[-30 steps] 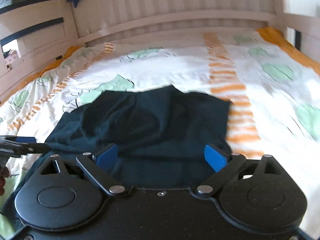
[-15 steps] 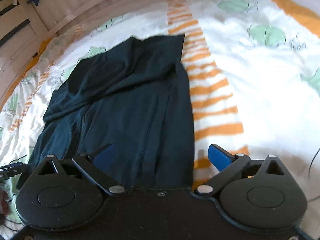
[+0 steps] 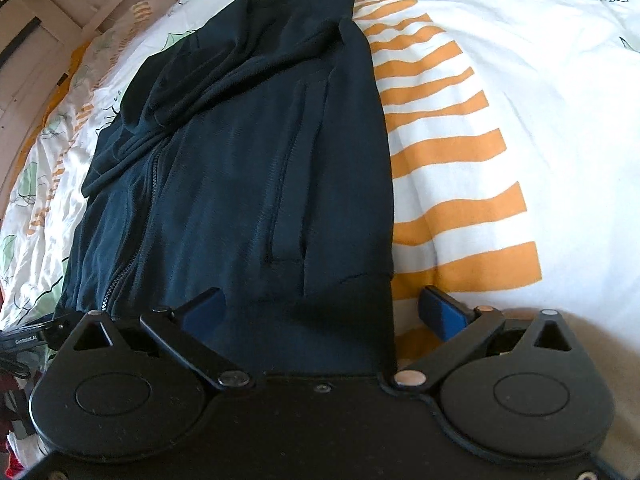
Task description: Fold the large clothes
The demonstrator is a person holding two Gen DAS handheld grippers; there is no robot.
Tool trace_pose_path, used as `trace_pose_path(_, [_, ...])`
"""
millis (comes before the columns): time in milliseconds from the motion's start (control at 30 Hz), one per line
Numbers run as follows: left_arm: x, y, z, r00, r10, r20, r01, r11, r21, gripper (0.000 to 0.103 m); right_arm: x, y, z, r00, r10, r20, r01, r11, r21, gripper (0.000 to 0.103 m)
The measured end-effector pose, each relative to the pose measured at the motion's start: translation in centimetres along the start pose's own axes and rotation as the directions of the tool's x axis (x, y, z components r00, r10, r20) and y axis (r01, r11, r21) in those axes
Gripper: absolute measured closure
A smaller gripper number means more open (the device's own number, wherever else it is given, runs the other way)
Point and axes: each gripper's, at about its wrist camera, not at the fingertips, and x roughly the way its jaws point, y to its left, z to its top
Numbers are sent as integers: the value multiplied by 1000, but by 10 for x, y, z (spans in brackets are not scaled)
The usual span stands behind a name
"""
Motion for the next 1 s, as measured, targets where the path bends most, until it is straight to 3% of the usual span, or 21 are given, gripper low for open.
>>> trace_pose_path(467, [-13,-8,-12,997,-66,34,67,997,-36,4,-3,4,-3,1000,20,1,-20,999,-41,0])
trace_pose_path(533, [-14,-9,-15,997,-62,46,63,997,-42,13,-4,9,-6,999,37,-12,-38,998,-50,0])
trace_pose_path(600, [-16,-8,-16,997,-60,58,64,996,-63,38,-4,12,-8,999,49,-20,-50,997,-57,1])
trace_pose_path(633, [-18,-5,-16,997,-53,64,58,995,-83,47,-5,14,-9,998,50,-24,-51,996,-69,5])
trace_pose_path(700, [-19,3,-15,994,-83,73,92,987,-130,73,-7,18,-9,1000,22,-13,-23,997,-80,45])
trace_pose_path(733, [-21,6,-15,991,-104,82,116,981,-153,80,-9,18,-9,1000,-7,-2,6,997,-82,53])
trace_pose_path(767, [-24,9,-15,989,-108,99,124,978,-169,88,-11,17,-9,1000,-15,10,15,997,-80,69])
trace_pose_path(800, [-27,10,-15,988,-104,115,124,976,-178,93,-14,15,-8,1000,1,22,1,998,-65,76])
trace_pose_path(933, [-41,14,-14,967,-135,214,185,955,-233,93,-30,11,-4,993,67,93,-65,998,-23,82])
trace_pose_path(1000, [-49,13,-10,954,-149,259,215,945,-248,93,-42,11,-2,980,131,149,-130,991,-20,83])
